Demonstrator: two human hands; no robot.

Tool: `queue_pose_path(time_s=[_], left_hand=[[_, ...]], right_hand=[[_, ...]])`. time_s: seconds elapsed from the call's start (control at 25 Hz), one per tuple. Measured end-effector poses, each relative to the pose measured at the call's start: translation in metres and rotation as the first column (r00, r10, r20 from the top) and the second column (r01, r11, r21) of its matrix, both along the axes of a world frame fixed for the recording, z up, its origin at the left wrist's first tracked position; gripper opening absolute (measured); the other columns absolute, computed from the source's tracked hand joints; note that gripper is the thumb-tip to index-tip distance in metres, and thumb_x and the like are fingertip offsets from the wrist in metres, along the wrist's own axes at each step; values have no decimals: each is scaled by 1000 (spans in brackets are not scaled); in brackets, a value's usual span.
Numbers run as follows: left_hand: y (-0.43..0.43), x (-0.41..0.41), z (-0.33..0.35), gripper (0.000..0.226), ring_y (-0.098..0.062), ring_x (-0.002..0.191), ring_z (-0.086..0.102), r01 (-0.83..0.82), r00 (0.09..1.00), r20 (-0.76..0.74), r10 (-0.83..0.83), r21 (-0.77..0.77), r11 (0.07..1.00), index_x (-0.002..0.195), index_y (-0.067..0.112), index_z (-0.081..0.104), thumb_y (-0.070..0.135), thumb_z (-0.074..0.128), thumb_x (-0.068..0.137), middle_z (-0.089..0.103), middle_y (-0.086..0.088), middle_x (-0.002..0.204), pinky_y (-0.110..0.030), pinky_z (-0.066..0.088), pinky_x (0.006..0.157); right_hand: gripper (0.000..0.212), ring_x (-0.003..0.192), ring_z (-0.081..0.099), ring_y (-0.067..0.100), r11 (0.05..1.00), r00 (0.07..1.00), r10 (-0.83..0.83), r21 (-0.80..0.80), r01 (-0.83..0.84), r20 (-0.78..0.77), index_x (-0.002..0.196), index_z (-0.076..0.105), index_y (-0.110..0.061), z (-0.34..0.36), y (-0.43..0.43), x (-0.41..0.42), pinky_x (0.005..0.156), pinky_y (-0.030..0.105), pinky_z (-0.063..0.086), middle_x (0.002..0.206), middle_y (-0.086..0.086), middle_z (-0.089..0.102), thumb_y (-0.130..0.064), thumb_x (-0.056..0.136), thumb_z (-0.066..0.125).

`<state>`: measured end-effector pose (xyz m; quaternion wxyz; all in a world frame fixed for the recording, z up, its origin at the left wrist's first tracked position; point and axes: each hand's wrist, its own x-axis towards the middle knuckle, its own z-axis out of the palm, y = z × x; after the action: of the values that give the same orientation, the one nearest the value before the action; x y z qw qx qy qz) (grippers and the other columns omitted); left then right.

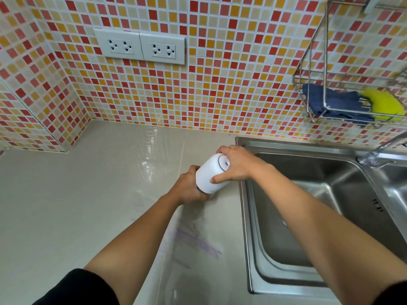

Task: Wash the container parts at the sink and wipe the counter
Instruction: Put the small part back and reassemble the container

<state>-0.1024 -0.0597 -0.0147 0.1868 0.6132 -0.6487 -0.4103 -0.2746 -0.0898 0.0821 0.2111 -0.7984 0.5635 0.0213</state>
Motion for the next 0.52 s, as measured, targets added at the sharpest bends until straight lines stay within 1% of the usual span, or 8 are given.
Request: queue_pose_path(time_s=[0.08,0.16,0.2,0.24,0.28,0.32,0.4,0.52], left_hand=[[1,3,-1,80,-21,91,57,-12,1000,-8,12,7,1000,124,21,38,36,83,60,57,4,104,-28,46,70],[0,6,-1,78,-21,90,58,-7,1000,-2,7,12,1000,121,22,39,38,83,58,58,4,104,-28,46,69],[-1,6,-1,79,-22,91,58,-1,1000,0,1,19,1000,120,22,40,38,83,56,58,3,105,-29,47,70],[-1,7,0,81,-22,93,58,6,1000,-2,-6,25,1000,121,22,40,38,83,55,58,3,107,-31,48,72],[-1,7,0,83,-23,95,58,11,1000,-6,-11,29,1000,122,23,40,39,84,53,58,2,109,-32,50,75],[-1,8,0,85,-23,97,58,12,1000,-12,-12,31,999,123,23,39,39,84,52,58,3,111,-34,51,77],[0,10,-2,88,-22,97,58,4,1000,-26,-3,33,999,124,24,38,40,84,51,58,4,111,-35,52,79],[2,12,-8,99,-18,100,60,-2,998,-56,4,26,1000,130,28,35,49,83,46,60,5,114,-37,53,85]], right_hand=[[82,108,45,24,999,997,-43,12,42,59,127,44,-29,-3,0,8,87,37,45,117,3,46,-63,58,73],[84,110,45,24,990,975,-115,108,95,191,130,42,-32,-6,-1,11,86,38,49,119,1,42,-58,58,77],[87,112,45,23,975,948,-155,201,100,277,134,38,-31,-7,-1,9,84,35,51,122,0,41,-48,60,80],[91,114,45,22,953,915,-187,291,81,357,138,32,-30,-9,0,6,86,33,51,127,-1,40,-35,63,83],[96,117,44,20,936,882,-206,348,52,423,141,27,-28,-10,2,1,91,31,48,131,-2,40,-24,64,83],[97,119,45,19,930,852,-217,366,32,477,141,27,-27,-14,4,-3,97,31,44,132,-3,43,-18,63,84],[87,117,50,16,943,801,-228,331,40,554,133,40,-27,-20,8,-7,99,32,44,127,-6,51,-18,60,87],[78,106,57,13,973,791,-205,204,103,577,120,51,-29,-28,13,1,90,30,50,116,-9,59,-33,52,90]])
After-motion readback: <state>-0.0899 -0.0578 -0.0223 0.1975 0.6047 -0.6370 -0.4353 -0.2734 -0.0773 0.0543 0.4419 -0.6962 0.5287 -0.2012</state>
